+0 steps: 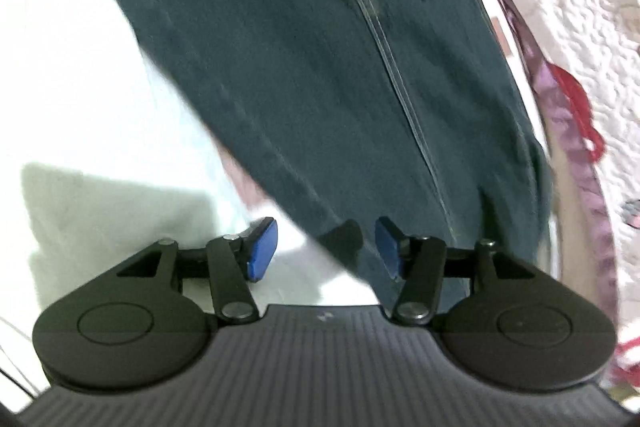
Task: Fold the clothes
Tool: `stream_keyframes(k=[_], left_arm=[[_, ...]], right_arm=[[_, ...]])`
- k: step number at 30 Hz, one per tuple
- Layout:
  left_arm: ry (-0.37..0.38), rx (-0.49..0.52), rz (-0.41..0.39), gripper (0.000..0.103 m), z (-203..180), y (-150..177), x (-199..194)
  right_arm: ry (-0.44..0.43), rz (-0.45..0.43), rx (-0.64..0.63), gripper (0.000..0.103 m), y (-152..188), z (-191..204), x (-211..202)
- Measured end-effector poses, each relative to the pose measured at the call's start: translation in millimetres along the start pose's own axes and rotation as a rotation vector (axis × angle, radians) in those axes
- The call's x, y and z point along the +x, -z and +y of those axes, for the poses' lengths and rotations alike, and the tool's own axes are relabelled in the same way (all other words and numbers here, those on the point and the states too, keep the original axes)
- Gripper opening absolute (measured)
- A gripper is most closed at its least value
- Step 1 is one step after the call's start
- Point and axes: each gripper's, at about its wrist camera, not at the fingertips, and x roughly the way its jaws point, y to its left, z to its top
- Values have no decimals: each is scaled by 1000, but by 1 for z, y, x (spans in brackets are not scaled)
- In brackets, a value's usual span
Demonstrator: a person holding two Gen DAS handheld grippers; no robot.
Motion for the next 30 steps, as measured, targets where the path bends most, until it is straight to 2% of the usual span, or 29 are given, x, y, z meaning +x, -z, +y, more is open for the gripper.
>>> stream_keyframes(k=[3,6,10,12,13,15,17,18,22,24,26,27,28,29,30], left_arm=[[-6,37,-75,54,-3,-4,1],[15,40,-136,61,-1,-8,2],[-6,95,-197,61,-6,-11,4],[-21,149,-224,57,-14,-10,7],[-31,180,-237,47,-17,-10,9],[-46,222,-253,36,-19,-11,10],[-59,252,-265,21,-18,-11,10],[-63,262,-272,9,-16,-13,9],[-43,301,-296,5,-17,-15,3],[-58,352,-319,4,-28,-14,2],[-81,408,-343,4,-39,-11,0],[-91,432,-355,4,-44,-10,-1],[-92,444,-362,4,-47,-10,-2],[-87,450,-365,4,-48,-10,-5],[-80,450,-364,4,-47,-10,-9]], right_arm=[[3,-13,-31,63,-1,9,0],[-25,-14,15,64,-4,6,2],[-31,-3,76,64,-4,3,-2],[-41,-17,79,64,-4,4,-8],[-52,-28,88,65,-6,4,-11],[-63,-41,124,68,-11,-1,-13],[-58,-42,144,68,-13,-4,-9],[-54,-42,150,68,-13,-5,-5],[-36,-41,176,71,-14,-9,7],[-28,-40,189,73,-15,-11,13],[-19,-39,202,89,-15,-13,20],[-15,-39,209,89,-16,-14,23],[4,-41,190,75,-16,-12,25],[34,-46,151,30,-15,-6,27],[65,-50,96,24,-15,-1,28]])
